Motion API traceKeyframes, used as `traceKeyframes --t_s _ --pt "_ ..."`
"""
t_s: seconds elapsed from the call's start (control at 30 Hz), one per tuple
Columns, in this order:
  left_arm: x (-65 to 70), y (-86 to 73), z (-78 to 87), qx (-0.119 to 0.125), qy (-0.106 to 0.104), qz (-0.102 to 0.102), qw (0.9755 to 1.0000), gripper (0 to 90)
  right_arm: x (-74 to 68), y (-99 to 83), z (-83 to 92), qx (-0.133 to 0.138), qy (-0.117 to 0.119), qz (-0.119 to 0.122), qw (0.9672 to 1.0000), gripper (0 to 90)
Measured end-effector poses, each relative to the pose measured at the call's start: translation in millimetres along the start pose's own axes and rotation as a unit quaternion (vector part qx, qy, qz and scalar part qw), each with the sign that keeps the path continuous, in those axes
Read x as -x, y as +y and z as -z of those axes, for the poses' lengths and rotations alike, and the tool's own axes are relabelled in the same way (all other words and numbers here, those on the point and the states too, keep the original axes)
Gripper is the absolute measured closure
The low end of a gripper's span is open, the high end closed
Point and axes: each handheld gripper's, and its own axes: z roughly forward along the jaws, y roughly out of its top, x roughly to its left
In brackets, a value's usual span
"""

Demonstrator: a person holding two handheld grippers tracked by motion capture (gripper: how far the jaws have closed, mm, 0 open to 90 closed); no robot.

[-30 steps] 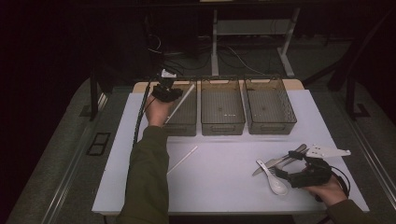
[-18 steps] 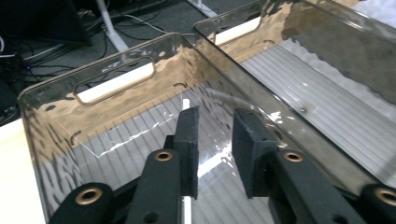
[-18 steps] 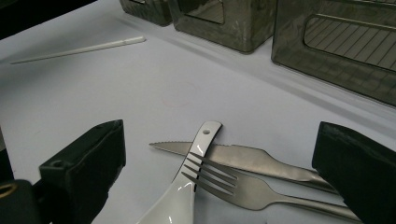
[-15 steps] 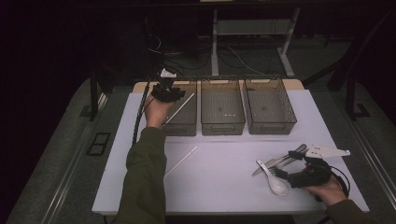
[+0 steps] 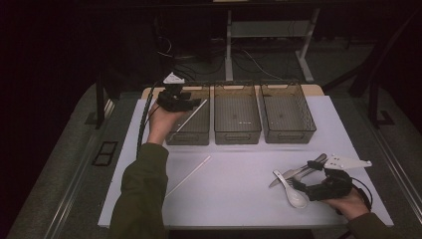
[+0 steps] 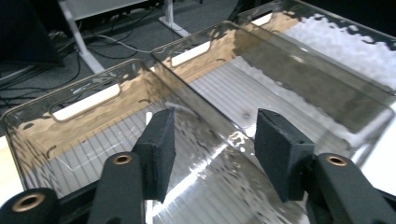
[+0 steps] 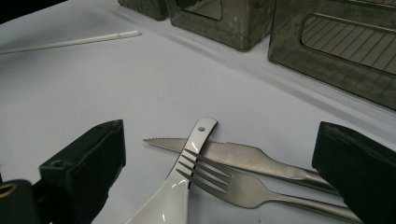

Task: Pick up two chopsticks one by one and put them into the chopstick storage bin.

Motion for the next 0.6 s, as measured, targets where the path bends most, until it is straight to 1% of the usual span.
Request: traceKeyframes --t_s 0.03,0.07,0.1,0.13,0.2,0.23,0.27,0.33,0.47,0.53,0.6 --pt "2.7 -0.3 2.4 0.006 -0.002 0.002 1.0000 45.5 0.0 0.0 0.0 0.000 0.000 0.000 1.0000 2.8" --pt "6.1 -0.8 3.8 0.015 -0.004 0.009 0.9998 43.8 0.0 0.0 0.0 0.000 0.000 0.000 1.0000 2.8" --pt "11.4 -2.3 8.7 0.021 -0.009 0.010 0.9997 43.1 -0.1 0.0 0.0 0.000 0.000 0.000 1.0000 2.8" --pt "11.4 -2.3 8.7 0.021 -0.009 0.010 0.9997 42.4 -0.1 0.0 0.0 0.000 0.000 0.000 1.0000 2.8" --pt "16.3 -5.5 14.0 0.026 -0.015 0.009 0.9995 41.1 -0.2 0.0 0.0 0.000 0.000 0.000 1.0000 2.8" --pt "21.4 -9.7 19.3 0.030 -0.018 0.004 0.9994 40.4 -0.2 0.0 0.0 0.001 0.000 0.000 1.0000 2.8" --pt "24.1 -12.0 21.3 0.033 -0.021 0.005 0.9992 39.6 -0.2 0.0 0.1 0.001 0.000 0.000 1.0000 2.8" --pt "26.5 -14.1 23.7 0.034 -0.022 0.003 0.9992 38.3 -0.2 0.0 0.0 0.001 0.000 0.001 1.0000 2.8" --pt "36.2 -22.8 32.9 0.042 -0.025 0.003 0.9988 35.8 -0.5 0.1 0.1 0.001 0.000 0.000 1.0000 2.8" --pt "40.3 -26.6 37.5 0.039 -0.025 -0.003 0.9989 34.9 -0.5 0.1 0.1 0.001 0.000 0.000 1.0000 2.8" --pt "44.5 -30.6 41.9 0.040 -0.027 -0.007 0.9988 32.7 -0.5 0.1 -0.1 0.001 0.000 0.001 1.0000 2.8"
